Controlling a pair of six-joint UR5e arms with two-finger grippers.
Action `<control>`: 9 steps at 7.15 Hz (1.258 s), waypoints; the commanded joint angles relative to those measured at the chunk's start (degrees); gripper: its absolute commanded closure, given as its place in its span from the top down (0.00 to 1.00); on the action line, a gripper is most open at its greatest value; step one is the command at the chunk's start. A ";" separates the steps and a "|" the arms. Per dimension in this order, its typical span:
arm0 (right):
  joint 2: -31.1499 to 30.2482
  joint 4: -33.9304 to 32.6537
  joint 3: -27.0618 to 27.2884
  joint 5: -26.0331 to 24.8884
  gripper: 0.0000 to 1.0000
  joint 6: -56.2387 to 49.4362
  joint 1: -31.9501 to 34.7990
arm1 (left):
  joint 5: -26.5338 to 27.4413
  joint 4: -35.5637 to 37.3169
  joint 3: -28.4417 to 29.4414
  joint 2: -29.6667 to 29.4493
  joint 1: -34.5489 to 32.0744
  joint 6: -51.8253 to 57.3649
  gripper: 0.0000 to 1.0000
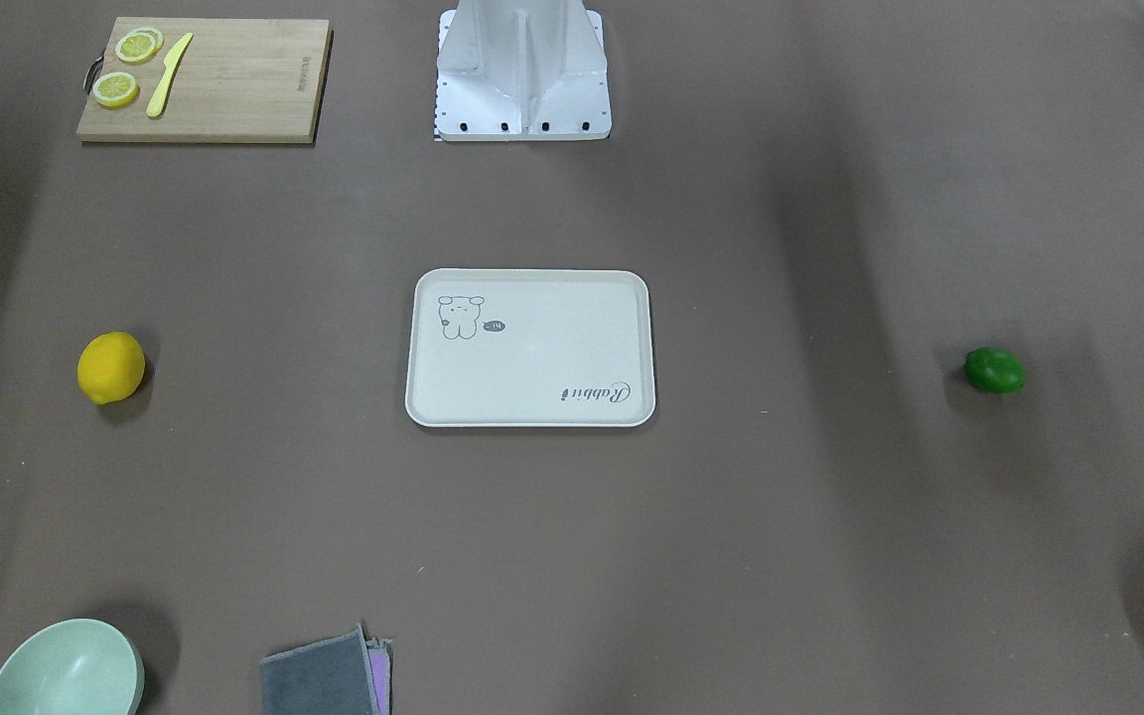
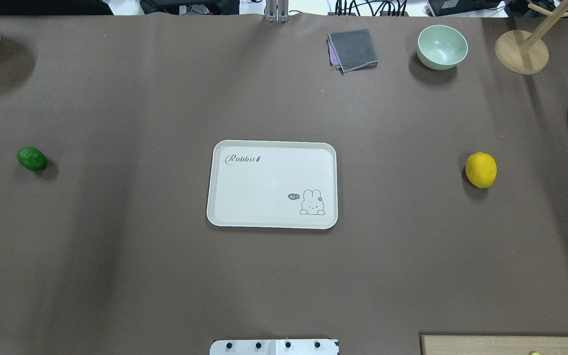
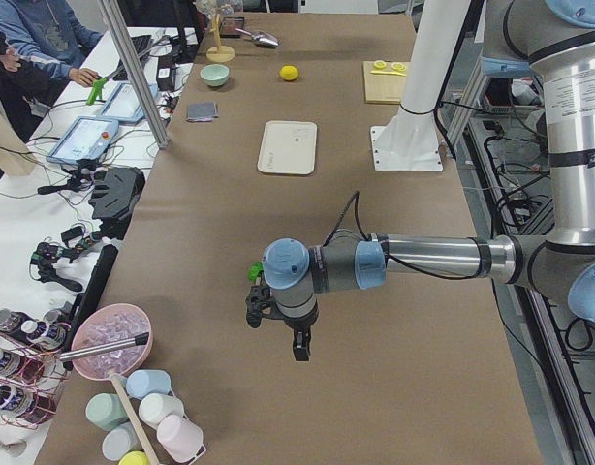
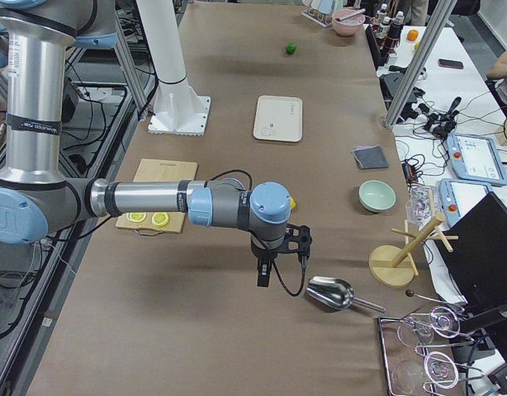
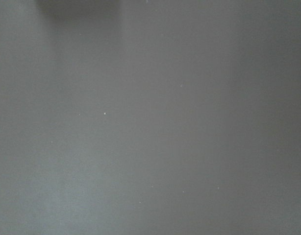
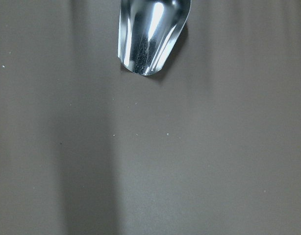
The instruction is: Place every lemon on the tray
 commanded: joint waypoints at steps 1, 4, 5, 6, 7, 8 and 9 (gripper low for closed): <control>0.00 -0.26 0.33 0.02 0.99 0.06 0.00 | -0.23 -0.38 -1.02 -0.40 -0.01 -0.73 0.98; -0.08 -0.53 0.16 0.02 0.99 -0.02 0.18 | -0.23 -0.73 -1.81 -0.40 -0.01 -0.30 0.98; -0.17 -0.53 0.16 0.10 0.99 -0.03 0.26 | -0.15 -0.38 -2.60 -1.53 0.08 -0.90 0.98; -0.08 -0.62 0.16 0.10 0.99 0.06 0.35 | -0.15 -0.90 -2.17 -2.67 1.04 -5.26 0.98; -0.08 -0.70 0.24 0.10 0.99 0.06 0.26 | -0.23 -1.43 -1.56 -6.43 4.88 -11.39 0.98; -0.08 -0.88 0.33 0.10 0.99 0.06 0.35 | -0.32 -1.69 -1.47 -7.77 8.57 -15.45 0.98; -0.08 -0.97 0.33 0.10 0.99 0.06 0.26 | -0.23 -4.66 -1.29 -8.56 12.44 -21.41 0.98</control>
